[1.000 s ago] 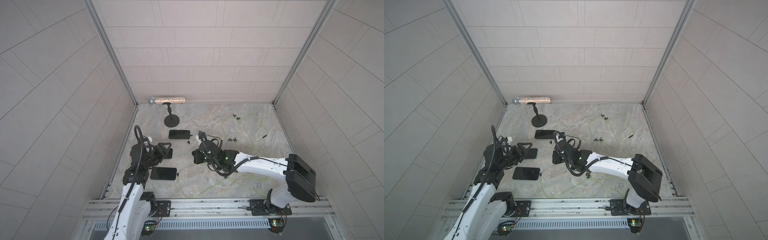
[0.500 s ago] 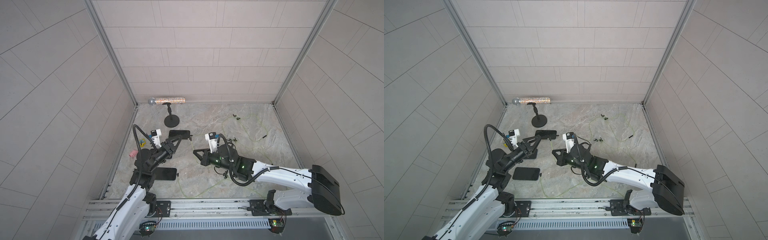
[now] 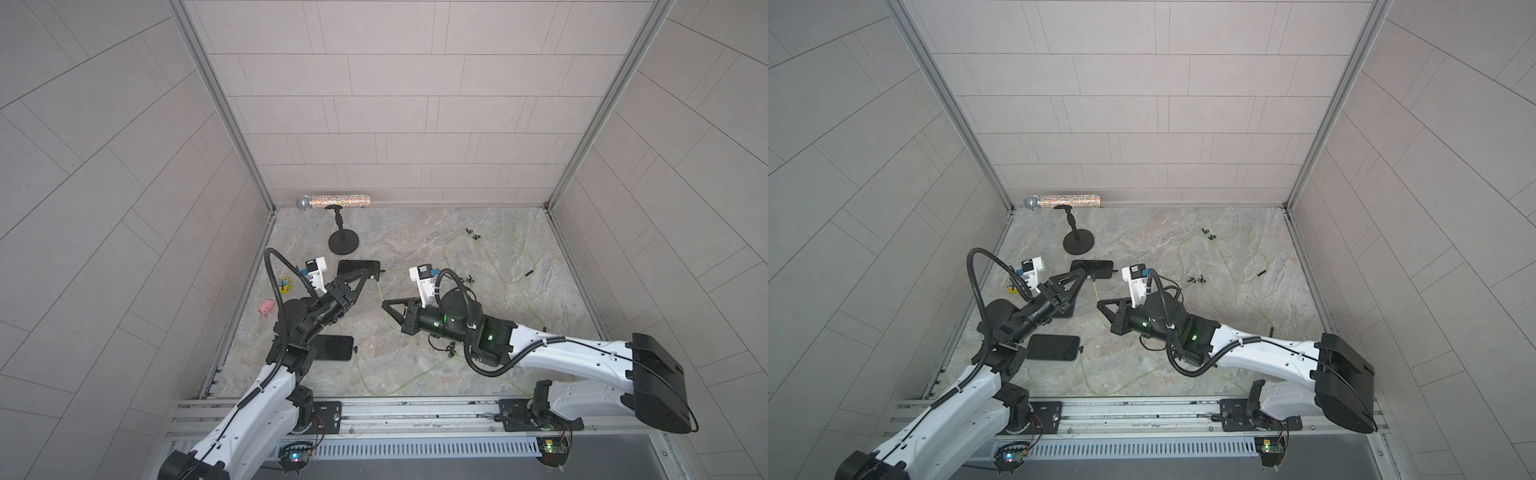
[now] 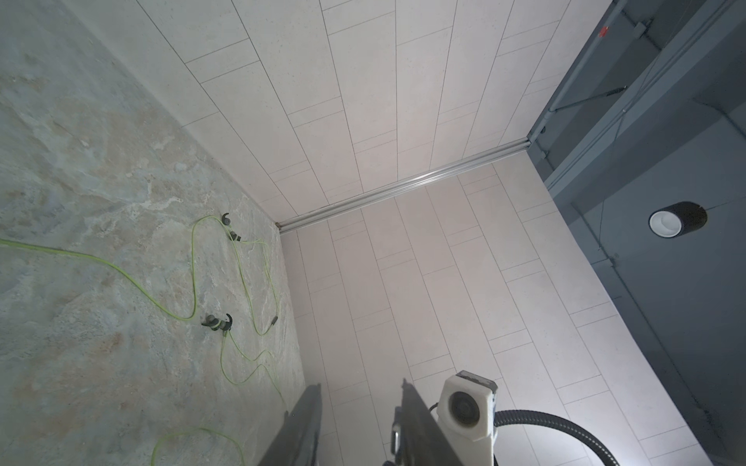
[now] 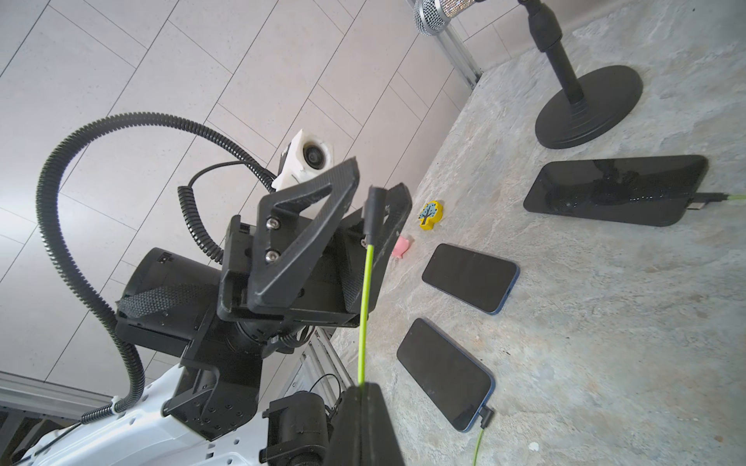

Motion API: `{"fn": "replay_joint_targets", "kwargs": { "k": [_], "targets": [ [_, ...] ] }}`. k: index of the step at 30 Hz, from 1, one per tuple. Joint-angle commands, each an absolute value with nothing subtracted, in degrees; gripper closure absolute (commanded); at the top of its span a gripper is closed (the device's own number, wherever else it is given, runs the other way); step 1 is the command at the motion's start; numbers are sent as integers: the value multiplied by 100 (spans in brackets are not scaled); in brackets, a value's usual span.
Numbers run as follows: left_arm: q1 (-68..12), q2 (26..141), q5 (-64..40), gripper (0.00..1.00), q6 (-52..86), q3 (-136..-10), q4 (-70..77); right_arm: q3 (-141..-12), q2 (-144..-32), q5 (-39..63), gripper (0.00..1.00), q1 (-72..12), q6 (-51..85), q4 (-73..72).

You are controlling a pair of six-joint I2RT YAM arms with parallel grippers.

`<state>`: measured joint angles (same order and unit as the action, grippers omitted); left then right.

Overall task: Plug wired earphones into phones
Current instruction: Pick up the wired earphone from the center of the board.

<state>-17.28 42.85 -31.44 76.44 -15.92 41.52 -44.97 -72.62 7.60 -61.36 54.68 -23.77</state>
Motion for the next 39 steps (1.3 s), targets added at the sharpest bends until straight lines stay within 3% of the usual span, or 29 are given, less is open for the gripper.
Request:
{"fn": "replay_joint_targets", "kwargs": {
  "k": [1, 25, 39],
  "targets": [
    [-1773, 4357, -3216, 66, 7807, -1637, 4815, -4588, -7271, 826, 100, -6196, 5494, -2544],
    [-1784, 4102, -3323, 77, 7853, -1573, 4474, -4804, -7662, 644, 100, -6257, 5609, -2815],
    [-1784, 3958, -3207, 99, 7829, -1550, 4300, -4764, -7700, 654, 100, -6267, 5684, -2927]
  ]
}}
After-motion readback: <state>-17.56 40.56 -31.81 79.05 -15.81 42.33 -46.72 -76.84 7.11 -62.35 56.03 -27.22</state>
